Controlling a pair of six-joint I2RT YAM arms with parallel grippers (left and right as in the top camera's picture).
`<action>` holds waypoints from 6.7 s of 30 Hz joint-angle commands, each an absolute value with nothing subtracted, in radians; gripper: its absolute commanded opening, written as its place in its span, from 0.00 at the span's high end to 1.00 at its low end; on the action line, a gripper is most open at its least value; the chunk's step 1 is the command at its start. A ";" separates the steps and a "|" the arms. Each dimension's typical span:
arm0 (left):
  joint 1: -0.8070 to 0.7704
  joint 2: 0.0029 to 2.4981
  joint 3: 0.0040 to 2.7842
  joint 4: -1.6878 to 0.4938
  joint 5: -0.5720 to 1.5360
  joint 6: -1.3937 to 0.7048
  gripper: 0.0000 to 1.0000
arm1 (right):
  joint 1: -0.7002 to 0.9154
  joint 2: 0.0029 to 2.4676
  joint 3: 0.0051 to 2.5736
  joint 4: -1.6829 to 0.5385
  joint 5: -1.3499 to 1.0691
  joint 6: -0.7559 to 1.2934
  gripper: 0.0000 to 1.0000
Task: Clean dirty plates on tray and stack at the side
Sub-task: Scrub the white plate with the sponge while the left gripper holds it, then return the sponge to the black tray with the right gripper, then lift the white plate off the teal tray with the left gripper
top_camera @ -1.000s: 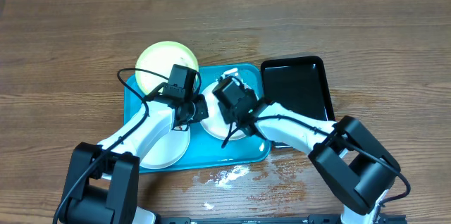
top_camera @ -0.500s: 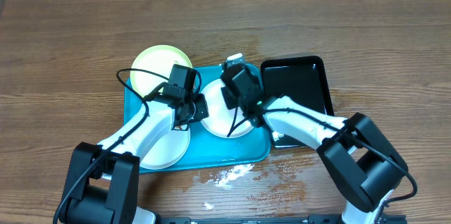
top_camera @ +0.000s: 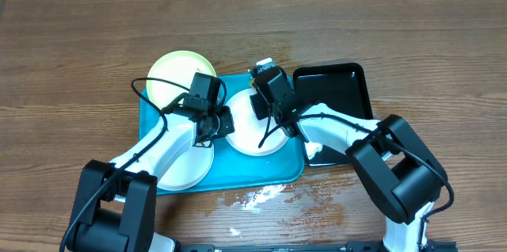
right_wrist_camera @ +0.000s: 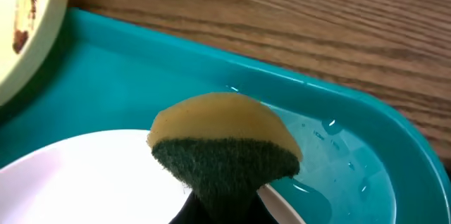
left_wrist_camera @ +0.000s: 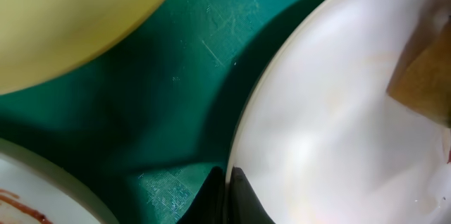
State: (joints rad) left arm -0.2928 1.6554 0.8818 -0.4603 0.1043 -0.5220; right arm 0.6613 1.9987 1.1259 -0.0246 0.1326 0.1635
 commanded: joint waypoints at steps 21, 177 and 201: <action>-0.288 1.667 0.900 -0.462 0.093 -0.532 0.96 | 0.644 1.968 1.145 -0.257 0.183 0.126 0.96; -0.289 1.667 1.328 -0.864 0.100 -0.422 0.96 | 0.251 1.513 0.970 -0.949 -0.051 0.420 0.96; -0.469 1.689 1.417 -0.573 -0.090 -0.379 0.96 | 0.251 1.562 0.901 -0.763 -0.093 0.447 0.88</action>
State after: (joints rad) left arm -0.4404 1.6630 1.3884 -0.6128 -0.0315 -0.4110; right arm 0.2512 1.5612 0.9092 -0.7807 -0.0826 0.4294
